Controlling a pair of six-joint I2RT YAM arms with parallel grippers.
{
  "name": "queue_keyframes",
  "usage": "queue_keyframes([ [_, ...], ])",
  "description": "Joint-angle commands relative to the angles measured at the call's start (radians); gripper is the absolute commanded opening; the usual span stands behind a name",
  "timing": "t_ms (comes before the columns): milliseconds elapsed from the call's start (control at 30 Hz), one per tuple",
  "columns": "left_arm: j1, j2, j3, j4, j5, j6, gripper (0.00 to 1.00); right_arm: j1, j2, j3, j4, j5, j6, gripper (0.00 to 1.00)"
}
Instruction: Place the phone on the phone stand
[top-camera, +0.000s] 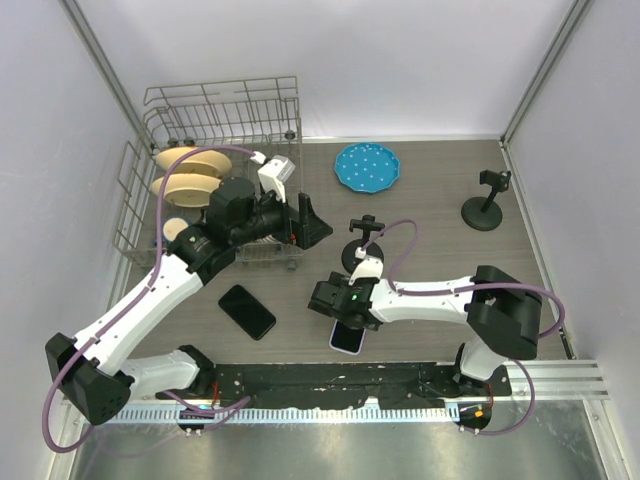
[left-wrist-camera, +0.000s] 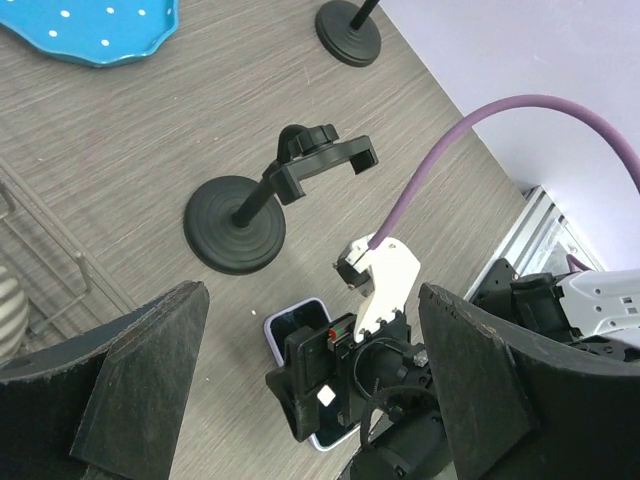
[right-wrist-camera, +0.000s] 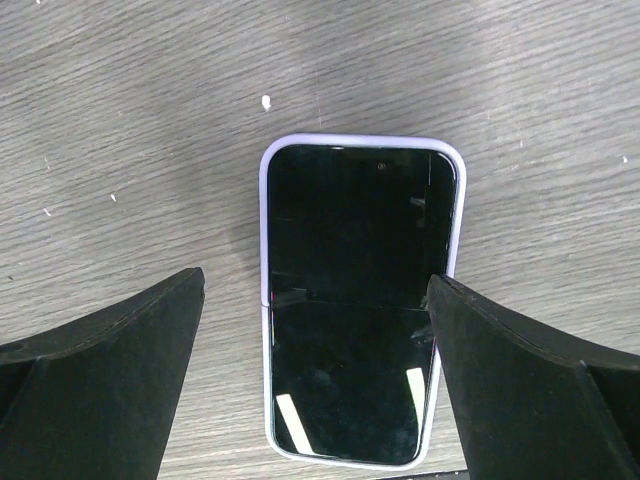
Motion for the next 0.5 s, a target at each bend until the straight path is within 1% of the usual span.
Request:
queue_keyframes([
  [0,-0.004,0.004,0.041,0.009,-0.002,0.017,0.91,0.015,-0.002,-0.008,-0.029,0.037,0.161,0.99],
  [100,-0.004,0.002,0.04,0.012,0.011,0.016,0.91,0.013,0.024,0.021,-0.103,0.042,0.198,0.99],
  [267,-0.004,0.004,0.041,0.012,0.015,0.016,0.91,0.021,0.048,0.072,-0.187,0.063,0.183,0.99],
  [367,-0.004,0.004,0.041,0.013,0.02,0.013,0.91,0.036,0.025,0.082,-0.209,0.094,0.165,0.99],
  [467,-0.004,0.005,0.041,0.013,0.021,0.011,0.91,0.044,0.001,0.073,-0.201,0.09,0.157,0.99],
])
